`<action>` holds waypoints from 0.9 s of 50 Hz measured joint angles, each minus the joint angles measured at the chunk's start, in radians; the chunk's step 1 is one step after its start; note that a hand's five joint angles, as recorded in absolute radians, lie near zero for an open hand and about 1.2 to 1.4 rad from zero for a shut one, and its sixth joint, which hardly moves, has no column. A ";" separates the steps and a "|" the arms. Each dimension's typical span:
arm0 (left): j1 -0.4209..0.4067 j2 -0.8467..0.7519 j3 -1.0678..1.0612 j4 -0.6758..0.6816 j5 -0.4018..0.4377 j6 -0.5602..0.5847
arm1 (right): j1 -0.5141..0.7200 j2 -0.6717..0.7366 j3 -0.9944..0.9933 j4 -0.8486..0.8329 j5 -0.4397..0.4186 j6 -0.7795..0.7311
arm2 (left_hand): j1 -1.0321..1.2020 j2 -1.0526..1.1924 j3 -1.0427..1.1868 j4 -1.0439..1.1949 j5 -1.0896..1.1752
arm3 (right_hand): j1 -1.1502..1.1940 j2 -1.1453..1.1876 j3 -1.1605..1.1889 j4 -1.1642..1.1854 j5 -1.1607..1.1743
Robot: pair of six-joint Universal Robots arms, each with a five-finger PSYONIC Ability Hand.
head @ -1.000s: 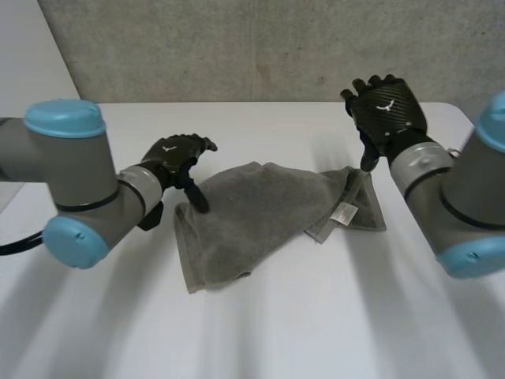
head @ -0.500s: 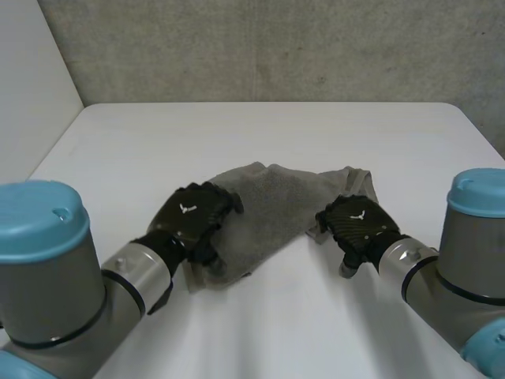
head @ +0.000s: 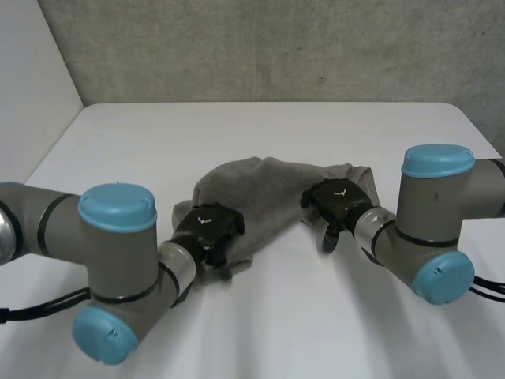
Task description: Fold the towel.
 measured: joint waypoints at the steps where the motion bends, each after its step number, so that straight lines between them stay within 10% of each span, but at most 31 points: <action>1: 0.002 -0.005 0.009 0.000 -0.005 0.002 | 0.000 0.006 -0.009 0.000 0.004 0.000 | -0.010 -0.016 0.000 0.000 -0.018 | -0.019 -0.016 0.000 0.000 -0.020; 33: 0.060 -0.138 0.221 0.063 -0.075 0.161 | 0.046 0.088 -0.136 -0.172 0.095 0.041 | -0.082 -0.130 0.000 0.000 -0.126 | -0.079 -0.080 0.000 0.000 -0.009; 45: 0.062 -0.164 0.247 0.061 -0.068 0.141 | 0.052 0.140 -0.140 -0.209 0.097 0.042 | 0.218 0.223 0.000 0.000 0.242 | 0.119 0.121 0.000 0.000 0.175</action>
